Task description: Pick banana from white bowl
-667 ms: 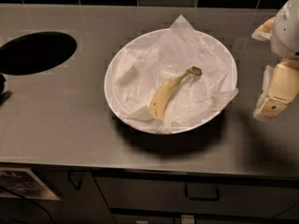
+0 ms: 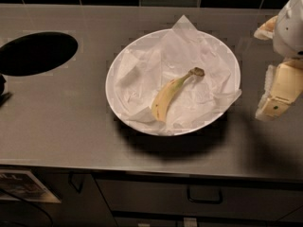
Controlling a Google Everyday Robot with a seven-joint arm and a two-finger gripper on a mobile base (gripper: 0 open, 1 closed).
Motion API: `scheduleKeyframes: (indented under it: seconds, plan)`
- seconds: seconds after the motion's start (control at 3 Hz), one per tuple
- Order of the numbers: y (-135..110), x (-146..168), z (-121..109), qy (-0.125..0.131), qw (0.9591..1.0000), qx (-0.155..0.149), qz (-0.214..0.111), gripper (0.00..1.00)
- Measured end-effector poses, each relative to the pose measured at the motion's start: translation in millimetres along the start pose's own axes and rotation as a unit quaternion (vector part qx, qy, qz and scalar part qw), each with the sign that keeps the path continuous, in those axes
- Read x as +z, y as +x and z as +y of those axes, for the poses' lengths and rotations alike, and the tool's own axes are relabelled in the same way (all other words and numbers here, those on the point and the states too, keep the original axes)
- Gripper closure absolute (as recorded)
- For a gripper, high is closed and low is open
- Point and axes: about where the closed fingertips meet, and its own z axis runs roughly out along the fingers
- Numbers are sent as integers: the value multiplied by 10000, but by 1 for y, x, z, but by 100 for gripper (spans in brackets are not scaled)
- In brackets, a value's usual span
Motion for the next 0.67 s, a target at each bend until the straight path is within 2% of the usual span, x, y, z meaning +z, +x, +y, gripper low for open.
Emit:
scheduleKeyframes:
  seconds: [0.33,0.67]
  plan:
    - [-17,6,-8,64,9994,-269,-186,0]
    - [-42,15,-16,40,9964,-721,-444,0]
